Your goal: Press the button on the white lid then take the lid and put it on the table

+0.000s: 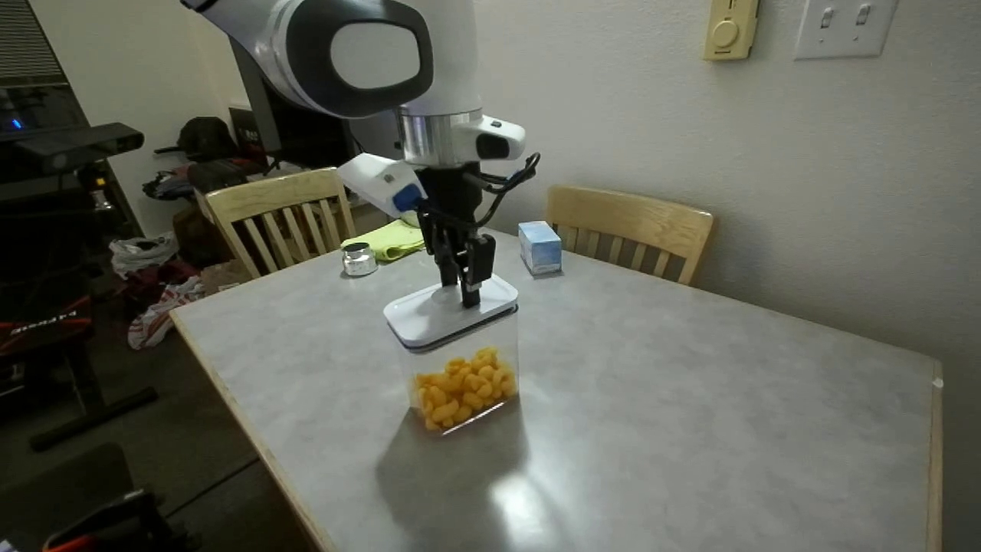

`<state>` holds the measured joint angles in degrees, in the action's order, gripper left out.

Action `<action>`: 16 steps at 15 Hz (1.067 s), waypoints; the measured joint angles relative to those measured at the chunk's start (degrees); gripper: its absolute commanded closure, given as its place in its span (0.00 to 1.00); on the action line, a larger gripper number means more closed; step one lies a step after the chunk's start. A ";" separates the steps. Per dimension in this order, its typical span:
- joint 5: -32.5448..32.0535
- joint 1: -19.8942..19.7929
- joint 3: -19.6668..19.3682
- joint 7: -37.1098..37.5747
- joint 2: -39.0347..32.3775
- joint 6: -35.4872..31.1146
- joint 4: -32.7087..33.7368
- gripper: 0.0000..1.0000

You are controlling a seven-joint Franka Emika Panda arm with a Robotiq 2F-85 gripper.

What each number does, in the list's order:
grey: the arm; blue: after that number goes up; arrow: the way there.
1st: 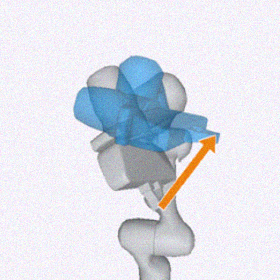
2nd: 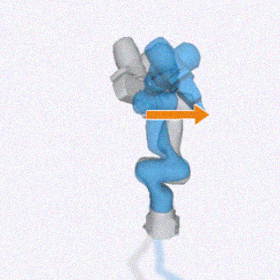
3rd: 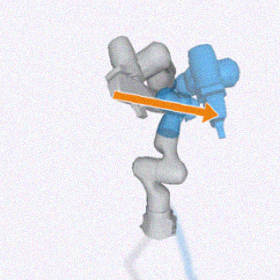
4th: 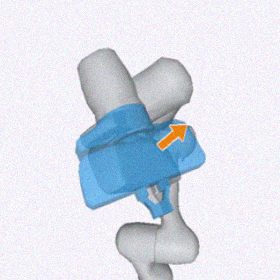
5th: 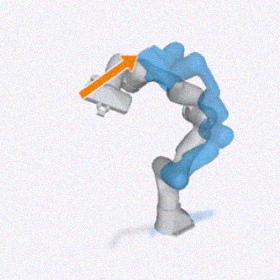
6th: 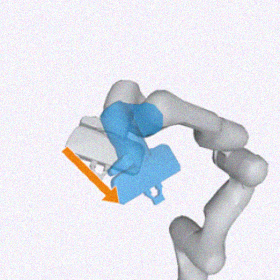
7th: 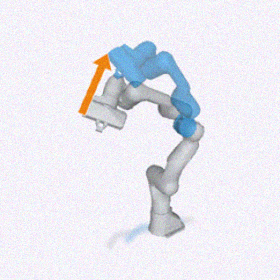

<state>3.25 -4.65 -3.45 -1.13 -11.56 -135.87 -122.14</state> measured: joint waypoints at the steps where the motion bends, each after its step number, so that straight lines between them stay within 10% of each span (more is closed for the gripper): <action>1: -1.08 0.22 0.01 0.03 0.61 0.00 -0.06 0.73; 16: -9.84 6.53 3.69 3.28 7.16 0.26 -2.26 0.73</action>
<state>-6.58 1.88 0.24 2.16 -4.40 -135.60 -124.40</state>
